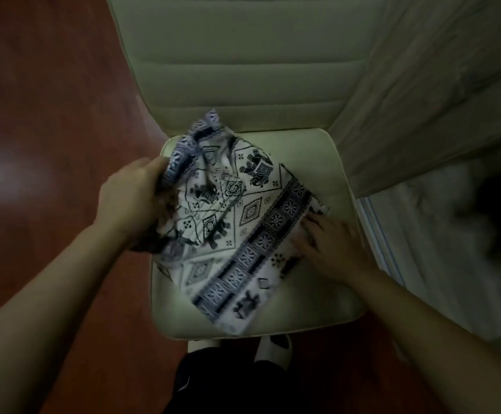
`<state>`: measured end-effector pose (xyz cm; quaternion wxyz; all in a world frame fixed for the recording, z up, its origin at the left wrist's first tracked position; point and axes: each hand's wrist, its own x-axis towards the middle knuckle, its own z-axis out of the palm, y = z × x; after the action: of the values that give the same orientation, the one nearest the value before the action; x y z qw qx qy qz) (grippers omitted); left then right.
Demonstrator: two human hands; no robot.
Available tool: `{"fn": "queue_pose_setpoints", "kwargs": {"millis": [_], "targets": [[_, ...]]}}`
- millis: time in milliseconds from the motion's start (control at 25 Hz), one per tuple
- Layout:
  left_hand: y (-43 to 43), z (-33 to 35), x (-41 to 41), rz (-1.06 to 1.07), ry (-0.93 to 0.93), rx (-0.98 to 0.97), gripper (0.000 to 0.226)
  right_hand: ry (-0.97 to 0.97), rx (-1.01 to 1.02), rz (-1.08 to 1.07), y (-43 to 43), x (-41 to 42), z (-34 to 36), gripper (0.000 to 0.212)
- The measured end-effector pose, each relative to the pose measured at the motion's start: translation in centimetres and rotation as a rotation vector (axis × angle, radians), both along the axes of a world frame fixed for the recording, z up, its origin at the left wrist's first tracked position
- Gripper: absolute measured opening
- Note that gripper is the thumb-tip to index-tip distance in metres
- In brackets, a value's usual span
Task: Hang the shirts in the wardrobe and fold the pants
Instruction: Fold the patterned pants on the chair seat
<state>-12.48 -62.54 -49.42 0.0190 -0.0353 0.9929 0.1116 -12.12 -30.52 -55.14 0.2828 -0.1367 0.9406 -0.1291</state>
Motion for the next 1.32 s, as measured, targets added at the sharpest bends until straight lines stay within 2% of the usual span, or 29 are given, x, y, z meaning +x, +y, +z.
{"fn": "queue_pose_setpoints", "kwargs": {"millis": [80, 160, 280, 320, 360, 440, 520, 680, 760, 840, 880, 960, 1000, 1080, 1160, 1240, 1320], "targets": [[1.9, 1.2, -0.1, -0.164, 0.235, -0.100, 0.031, -0.098, -0.266, -0.258, -1.1, 0.4, 0.7, 0.085], [4.1, 0.9, 1.2, -0.271, 0.393, -0.156, 0.029, -0.319, -0.431, -0.520, -1.6, 0.1, 0.8, 0.084], [6.8, -2.7, 4.9, -0.352, 0.479, -0.147, 0.029, -0.488, -0.598, -0.728, -2.0, -0.3, 0.7, 0.130], [7.3, -4.2, 6.2, -0.379, 0.460, -0.141, 0.033, -0.519, -0.709, -0.776, -1.9, -0.3, 0.8, 0.140], [7.6, -5.7, 7.4, -0.405, 0.422, -0.151, 0.038, -0.541, -0.791, -0.846, -1.9, -0.5, 1.0, 0.138], [8.2, -8.0, 9.5, -0.445, 0.284, -0.201, 0.055, -0.524, -0.813, -0.926, -2.1, -0.7, 1.8, 0.107], [8.1, -9.0, 11.0, -0.461, 0.208, -0.262, 0.067, -0.450, -0.701, -0.796, -1.4, -0.2, 1.6, 0.077], [5.5, -8.6, 11.2, -0.305, 0.188, -0.341, 0.087, -0.254, -0.520, -0.622, -1.0, 0.5, -0.2, 0.043], [3.7, -8.3, 11.0, -0.240, 0.111, -0.297, 0.102, -0.079, -0.462, -0.533, -1.6, 0.7, -0.3, 0.021], [2.2, -7.9, 10.6, -0.173, 0.013, -0.221, 0.106, 0.091, -0.441, -0.565, -1.7, 1.1, -0.2, 0.018], [1.7, -7.7, 10.6, -0.144, -0.019, -0.178, 0.104, 0.119, -0.457, -0.605, -1.7, 1.3, -0.2, 0.018], [1.7, -7.1, 10.9, -0.055, -0.047, 0.009, 0.091, 0.029, -0.492, -0.684, -2.0, 2.0, -0.4, 0.026], [2.2, -6.6, 11.3, 0.061, -0.058, 0.156, 0.084, -0.045, -0.478, -0.710, -2.2, 2.5, -0.4, 0.034], [3.4, -5.8, 11.5, 0.425, -0.051, 0.394, 0.074, -0.115, -0.399, -0.738, -3.1, 3.7, -0.6, 0.048], [4.1, -5.8, 10.9, 0.696, -0.068, 0.380, 0.064, -0.002, -0.337, -0.751, -4.0, 4.4, -0.4, 0.053], [4.1, -6.3, 10.1, 0.713, -0.094, 0.336, 0.042, 0.118, -0.382, -0.772, -5.0, 5.0, 0.1, 0.044], [4.0, -6.3, 9.0, 0.646, -0.102, 0.345, 0.029, 0.158, -0.468, -0.812, -5.5, 5.2, 0.4, 0.032]]}}
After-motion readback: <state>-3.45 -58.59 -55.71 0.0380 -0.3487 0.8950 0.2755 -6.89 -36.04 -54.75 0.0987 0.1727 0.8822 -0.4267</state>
